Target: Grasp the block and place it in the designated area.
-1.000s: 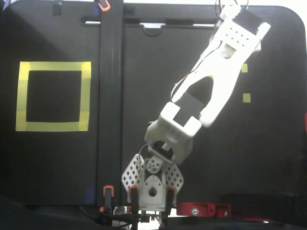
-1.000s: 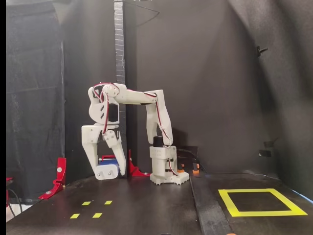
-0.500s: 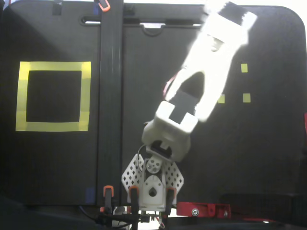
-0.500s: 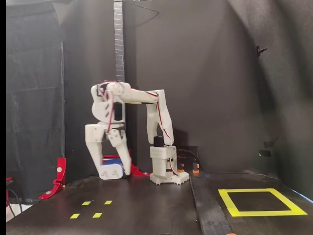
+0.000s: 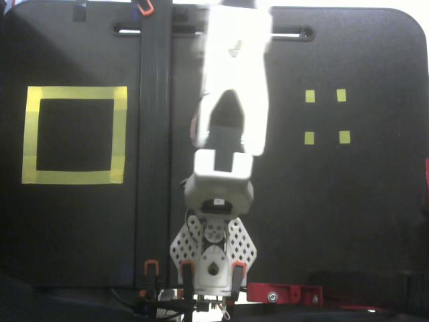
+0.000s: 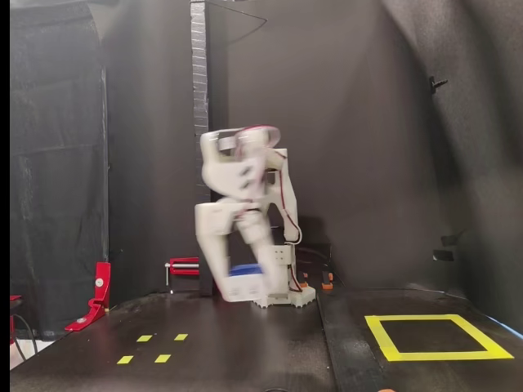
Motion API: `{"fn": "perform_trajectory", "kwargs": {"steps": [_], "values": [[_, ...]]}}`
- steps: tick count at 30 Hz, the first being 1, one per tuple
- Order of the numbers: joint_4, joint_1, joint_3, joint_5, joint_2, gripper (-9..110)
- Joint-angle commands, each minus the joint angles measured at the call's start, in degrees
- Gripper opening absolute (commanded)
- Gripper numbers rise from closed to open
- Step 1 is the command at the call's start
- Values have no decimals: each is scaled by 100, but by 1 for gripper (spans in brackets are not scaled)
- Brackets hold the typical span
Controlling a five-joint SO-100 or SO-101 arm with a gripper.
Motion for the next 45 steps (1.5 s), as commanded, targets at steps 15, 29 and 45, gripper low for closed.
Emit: {"fn": "perform_trajectory", "kwargs": {"steps": [15,29,45], "values": [[79,-2496,-255,2039,387,19],[246,-4096,-237,3296,264,19],[290,-5001,-237,4025,-44,19]]}}
